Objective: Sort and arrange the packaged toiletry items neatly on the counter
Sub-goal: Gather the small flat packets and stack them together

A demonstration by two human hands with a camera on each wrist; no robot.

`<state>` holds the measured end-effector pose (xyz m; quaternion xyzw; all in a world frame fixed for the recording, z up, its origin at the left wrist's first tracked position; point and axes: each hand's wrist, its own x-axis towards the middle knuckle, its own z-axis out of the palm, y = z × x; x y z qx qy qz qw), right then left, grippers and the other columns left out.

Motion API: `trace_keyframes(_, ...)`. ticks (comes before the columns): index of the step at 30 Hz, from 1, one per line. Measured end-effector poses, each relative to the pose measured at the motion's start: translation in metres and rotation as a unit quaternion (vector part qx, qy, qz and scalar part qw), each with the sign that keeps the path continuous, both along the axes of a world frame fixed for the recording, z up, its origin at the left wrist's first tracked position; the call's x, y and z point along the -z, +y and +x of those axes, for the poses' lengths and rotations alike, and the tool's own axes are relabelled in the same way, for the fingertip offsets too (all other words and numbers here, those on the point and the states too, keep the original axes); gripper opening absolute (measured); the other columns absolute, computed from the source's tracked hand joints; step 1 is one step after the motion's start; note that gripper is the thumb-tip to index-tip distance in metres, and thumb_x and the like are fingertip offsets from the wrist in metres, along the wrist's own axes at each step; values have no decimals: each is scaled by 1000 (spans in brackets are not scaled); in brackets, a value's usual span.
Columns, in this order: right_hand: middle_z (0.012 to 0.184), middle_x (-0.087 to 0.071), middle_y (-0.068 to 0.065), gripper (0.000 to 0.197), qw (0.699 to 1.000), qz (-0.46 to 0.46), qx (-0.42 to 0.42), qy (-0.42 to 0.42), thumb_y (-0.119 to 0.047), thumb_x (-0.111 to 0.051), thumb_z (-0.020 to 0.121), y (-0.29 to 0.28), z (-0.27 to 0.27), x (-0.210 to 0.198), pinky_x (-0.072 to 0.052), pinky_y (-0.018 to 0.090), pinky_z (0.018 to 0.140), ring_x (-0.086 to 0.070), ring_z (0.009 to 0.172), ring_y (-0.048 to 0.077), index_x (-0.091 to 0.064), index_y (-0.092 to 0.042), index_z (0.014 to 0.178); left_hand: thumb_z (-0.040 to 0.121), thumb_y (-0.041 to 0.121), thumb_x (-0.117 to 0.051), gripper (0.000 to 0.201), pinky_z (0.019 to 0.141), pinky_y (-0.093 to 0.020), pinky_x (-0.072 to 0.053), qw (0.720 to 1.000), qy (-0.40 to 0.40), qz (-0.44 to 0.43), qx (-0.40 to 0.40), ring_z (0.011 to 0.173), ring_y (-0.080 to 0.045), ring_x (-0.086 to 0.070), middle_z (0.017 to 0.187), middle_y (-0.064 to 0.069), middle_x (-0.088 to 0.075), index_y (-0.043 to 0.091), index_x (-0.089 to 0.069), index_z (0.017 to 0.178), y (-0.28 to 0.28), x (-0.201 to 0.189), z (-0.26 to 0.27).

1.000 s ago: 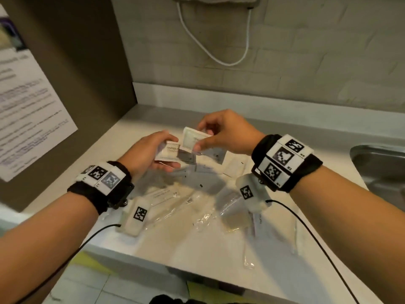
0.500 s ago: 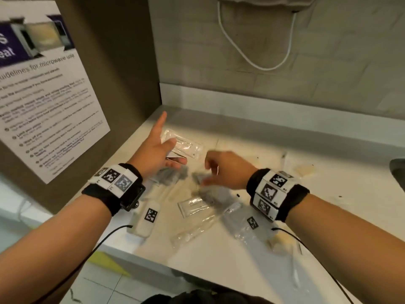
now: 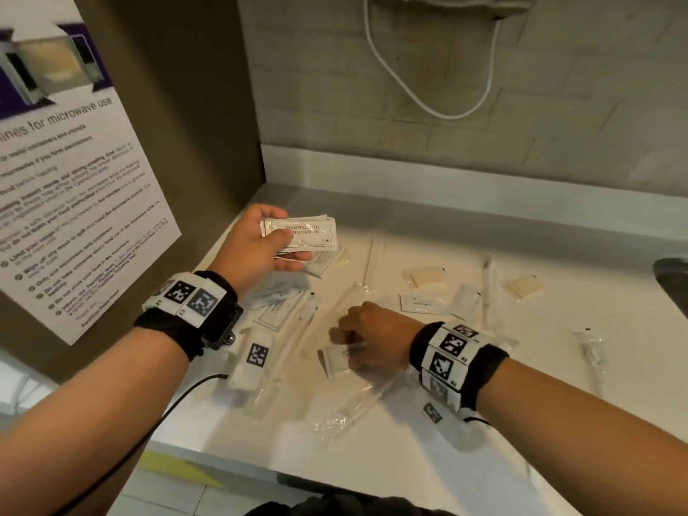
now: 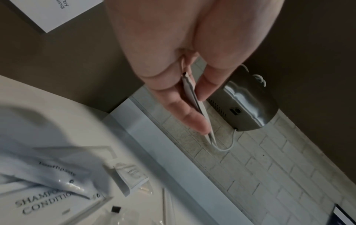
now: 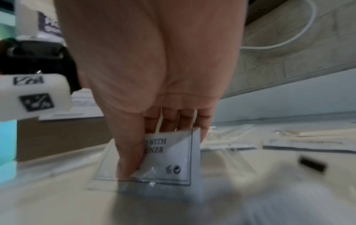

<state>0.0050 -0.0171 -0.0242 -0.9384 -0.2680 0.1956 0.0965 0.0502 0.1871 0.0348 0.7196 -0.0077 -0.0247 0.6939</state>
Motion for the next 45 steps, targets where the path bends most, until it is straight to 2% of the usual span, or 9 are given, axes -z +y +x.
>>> trace_keyframes(7,86,-55,-9,18,988,129,83,-14,-16,-68,86,9,48,-38,-38,18,64,-53,82,16,-51,-20,89,95,-4,-35,33,54,-28,-59,999,2,8,-31,75,-27,-74,111,-10,-63,16,-48,117,26,-4,14)
trace_keyframes(15,99,-57,8,42,951,126,279,-35,-34,-53,91,26,124,-47,-40,29,70,-55,85,26,-48,-8,123,97,-1,-34,33,49,-23,-52,999,-6,28,-42,68,-22,-70,112,-8,-65,16,-51,120,49,-6,29)
trace_keyframes(20,116,-61,4,44,984,23,176,7,-30,-61,88,46,151,-41,-47,28,81,-57,100,22,-52,-12,127,97,-1,-35,32,48,-22,-49,999,1,47,-20,64,-18,-69,113,-8,-65,20,-51,115,51,7,45)
trace_keyframes(24,98,-59,-14,52,986,-34,107,120,-2,-57,87,49,164,-31,-40,7,67,-51,77,3,-44,-11,136,97,0,-36,31,50,-22,-51,999,18,47,-16,67,-19,-69,113,-8,-66,18,-51,117,56,18,57)
trace_keyframes(28,128,-58,-1,70,989,-109,58,75,-8,-74,79,49,178,-20,-38,20,91,-55,116,17,-45,-17,141,97,-2,-36,32,54,-25,-52,998,31,44,-17,67,-18,-70,111,-9,-67,20,-52,115,59,27,68)
trace_keyframes(31,120,-55,4,55,988,-148,50,-19,-27,-79,75,47,181,-19,-43,31,88,-56,107,24,-59,-17,126,98,-3,-35,33,52,-24,-51,998,40,36,-21,61,-13,-70,107,-8,-66,16,-51,120,60,29,73)
trace_keyframes(37,116,-52,4,54,987,-101,99,-81,-41,-78,74,32,166,-13,-45,30,83,-52,98,21,-62,-17,120,97,-5,-34,33,50,-22,-50,998,36,41,-34,57,-12,-69,100,-8,-66,14,-50,119,61,32,72)
trace_keyframes(41,105,-63,0,30,992,-48,93,-76,-23,-75,80,32,151,-18,-43,28,75,-55,89,18,-59,-17,104,95,-4,-35,34,54,-26,-53,998,47,42,-32,61,-17,-68,102,-11,-68,15,-51,118,62,38,58)
trace_keyframes(45,99,-59,-5,34,997,33,67,-21,-18,-73,81,51,135,-36,-43,26,75,-56,89,16,-59,-16,112,94,-5,-35,35,57,-34,-52,998,43,27,-46,63,-23,-65,102,-18,-69,15,-51,118,70,42,45)
